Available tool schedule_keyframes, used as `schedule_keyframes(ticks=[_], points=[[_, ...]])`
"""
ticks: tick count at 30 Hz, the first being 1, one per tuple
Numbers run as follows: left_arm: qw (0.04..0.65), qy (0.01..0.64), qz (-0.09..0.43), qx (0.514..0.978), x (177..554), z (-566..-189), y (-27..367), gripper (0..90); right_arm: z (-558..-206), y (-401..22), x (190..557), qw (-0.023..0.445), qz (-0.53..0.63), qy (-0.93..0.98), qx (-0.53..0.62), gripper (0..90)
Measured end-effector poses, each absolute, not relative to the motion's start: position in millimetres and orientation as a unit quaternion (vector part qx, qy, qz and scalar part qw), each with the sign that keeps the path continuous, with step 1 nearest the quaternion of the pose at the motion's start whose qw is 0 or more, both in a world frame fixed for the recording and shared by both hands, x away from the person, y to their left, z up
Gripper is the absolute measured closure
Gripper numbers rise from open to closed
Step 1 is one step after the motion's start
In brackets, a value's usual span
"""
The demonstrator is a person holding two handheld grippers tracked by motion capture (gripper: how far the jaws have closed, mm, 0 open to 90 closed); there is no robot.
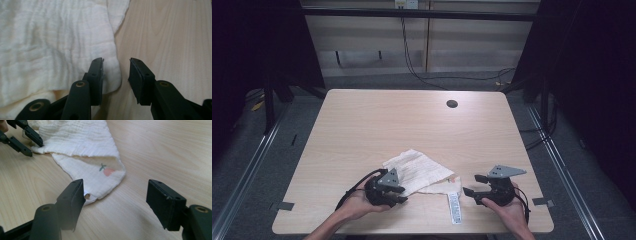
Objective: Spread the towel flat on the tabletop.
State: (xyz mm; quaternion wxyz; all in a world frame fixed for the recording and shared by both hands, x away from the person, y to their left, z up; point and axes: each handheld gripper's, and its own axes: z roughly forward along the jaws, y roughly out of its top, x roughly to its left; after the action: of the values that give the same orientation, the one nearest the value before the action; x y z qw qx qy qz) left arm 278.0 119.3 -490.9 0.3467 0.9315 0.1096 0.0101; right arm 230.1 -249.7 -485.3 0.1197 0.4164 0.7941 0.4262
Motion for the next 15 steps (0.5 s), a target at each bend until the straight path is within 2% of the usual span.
schedule_keyframes(ticks=[2, 8, 15], points=[[0.353, 0.112, 0.022, 0.929, 275.3, -492.3, 119.4, 64.5, -485.3, -250.0, 230.3, 0.120, 0.425, 0.795, 0.416, 30.3], [0.345, 0.092, 0.029, 0.933, 269.1, -490.6, 117.8, 81.7, -486.5, -249.1, 231.2, 0.118, 0.423, 0.798, 0.413, 30.3], [0.355, 0.108, -0.004, 0.929, 274.6, -490.3, 115.9, 86.8, -486.8, -248.9, 231.7, 0.118, 0.420, 0.798, 0.416, 30.3]])
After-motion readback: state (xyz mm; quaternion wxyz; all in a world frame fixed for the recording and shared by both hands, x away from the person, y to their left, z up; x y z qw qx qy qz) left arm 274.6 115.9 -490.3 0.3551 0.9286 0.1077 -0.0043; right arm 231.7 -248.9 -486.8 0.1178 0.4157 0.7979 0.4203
